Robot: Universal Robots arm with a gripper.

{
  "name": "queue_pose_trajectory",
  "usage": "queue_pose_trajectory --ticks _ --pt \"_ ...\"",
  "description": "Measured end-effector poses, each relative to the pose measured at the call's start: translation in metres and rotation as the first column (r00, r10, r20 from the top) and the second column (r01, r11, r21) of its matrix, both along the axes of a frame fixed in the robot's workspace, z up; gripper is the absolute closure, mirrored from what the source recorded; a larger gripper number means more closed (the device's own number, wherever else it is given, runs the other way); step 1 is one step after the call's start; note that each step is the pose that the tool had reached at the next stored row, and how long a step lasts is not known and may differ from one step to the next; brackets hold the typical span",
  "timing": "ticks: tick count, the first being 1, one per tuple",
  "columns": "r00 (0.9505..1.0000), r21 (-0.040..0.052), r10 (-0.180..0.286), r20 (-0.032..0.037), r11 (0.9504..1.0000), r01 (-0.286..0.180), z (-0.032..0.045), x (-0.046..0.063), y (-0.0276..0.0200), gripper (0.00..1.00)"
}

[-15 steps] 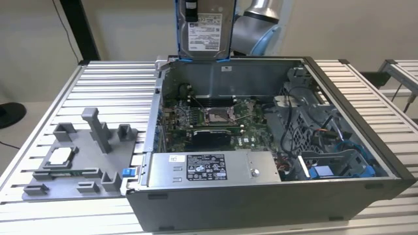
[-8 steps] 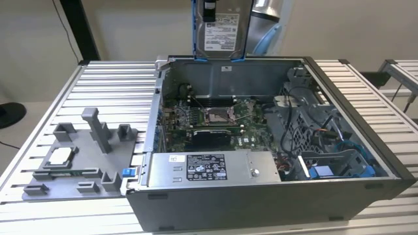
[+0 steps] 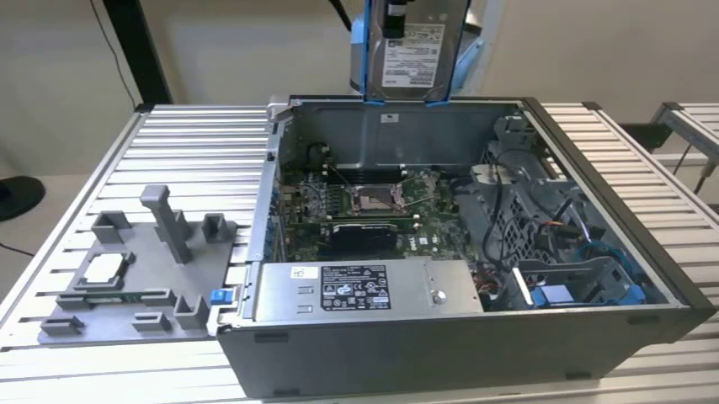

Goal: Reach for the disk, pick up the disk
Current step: 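Pick up the disk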

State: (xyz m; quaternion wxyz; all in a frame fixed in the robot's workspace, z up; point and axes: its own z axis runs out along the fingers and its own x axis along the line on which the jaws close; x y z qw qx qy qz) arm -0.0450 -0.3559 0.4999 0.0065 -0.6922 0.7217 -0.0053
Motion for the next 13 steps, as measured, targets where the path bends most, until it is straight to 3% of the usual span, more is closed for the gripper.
queue_pose_trajectory --ticks 13 --pt "1.0 0.0 0.0 0.0 1.0 0.0 0.0 0.059 0.0 1.0"
